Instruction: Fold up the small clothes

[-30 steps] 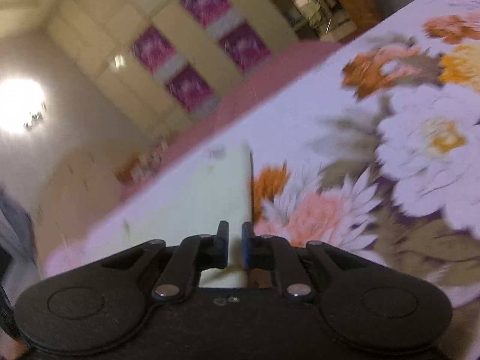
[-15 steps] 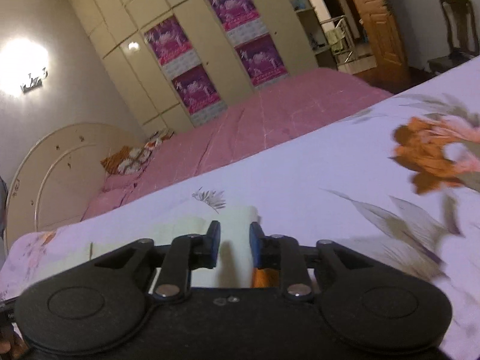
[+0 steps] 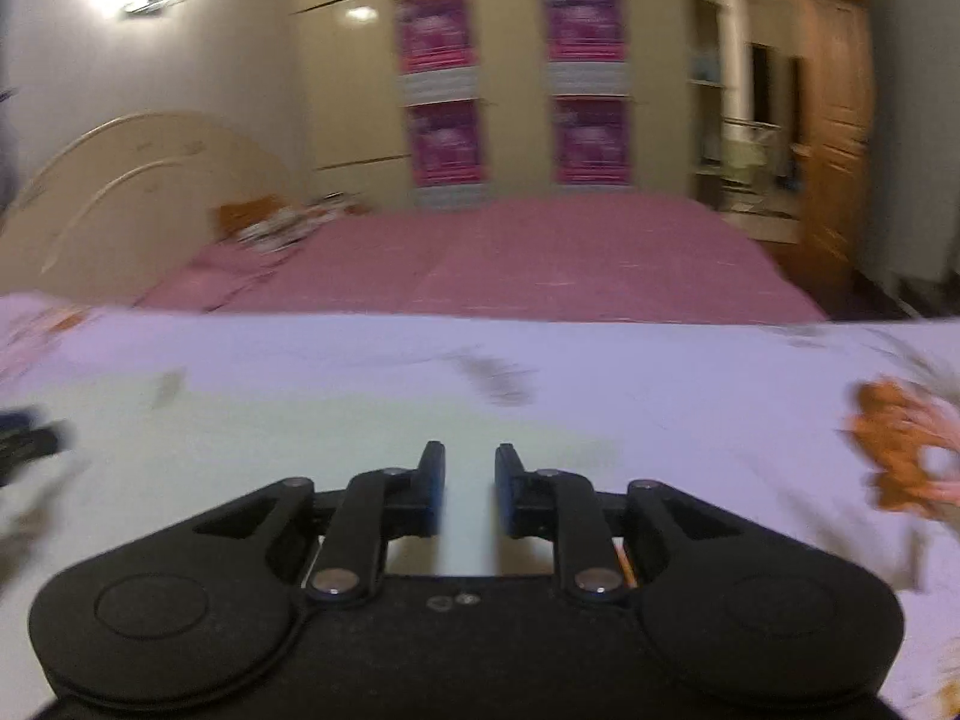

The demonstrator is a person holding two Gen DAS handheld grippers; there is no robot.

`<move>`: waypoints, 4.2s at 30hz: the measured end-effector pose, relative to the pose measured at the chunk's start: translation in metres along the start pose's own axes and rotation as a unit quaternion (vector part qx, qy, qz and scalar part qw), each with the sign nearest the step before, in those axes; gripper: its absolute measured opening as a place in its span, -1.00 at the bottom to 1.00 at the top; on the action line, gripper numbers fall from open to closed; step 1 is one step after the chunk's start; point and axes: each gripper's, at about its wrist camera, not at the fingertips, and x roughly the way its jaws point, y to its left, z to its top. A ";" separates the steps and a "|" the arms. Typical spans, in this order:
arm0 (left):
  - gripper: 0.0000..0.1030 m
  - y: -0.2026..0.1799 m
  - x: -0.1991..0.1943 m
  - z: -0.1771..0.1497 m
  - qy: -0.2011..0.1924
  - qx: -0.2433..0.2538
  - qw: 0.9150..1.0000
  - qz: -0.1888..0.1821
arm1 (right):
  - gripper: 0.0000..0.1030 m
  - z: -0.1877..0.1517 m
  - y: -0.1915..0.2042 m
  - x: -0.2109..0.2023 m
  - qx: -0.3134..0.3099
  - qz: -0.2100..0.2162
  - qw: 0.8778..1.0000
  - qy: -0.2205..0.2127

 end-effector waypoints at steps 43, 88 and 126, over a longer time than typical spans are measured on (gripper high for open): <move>-0.95 0.389 -0.068 -0.127 -0.086 -0.429 0.886 0.156 | -0.49 -0.029 -0.008 -0.066 0.144 -0.013 0.989 0.031; -0.94 -0.097 -0.035 -0.002 0.052 -0.001 0.988 -0.147 | -0.45 -0.056 -0.031 -0.084 0.242 0.019 0.970 0.005; 0.17 0.096 -0.160 -0.064 -0.029 -0.157 0.987 0.031 | -0.90 0.004 0.015 -0.062 0.195 0.062 0.978 -0.035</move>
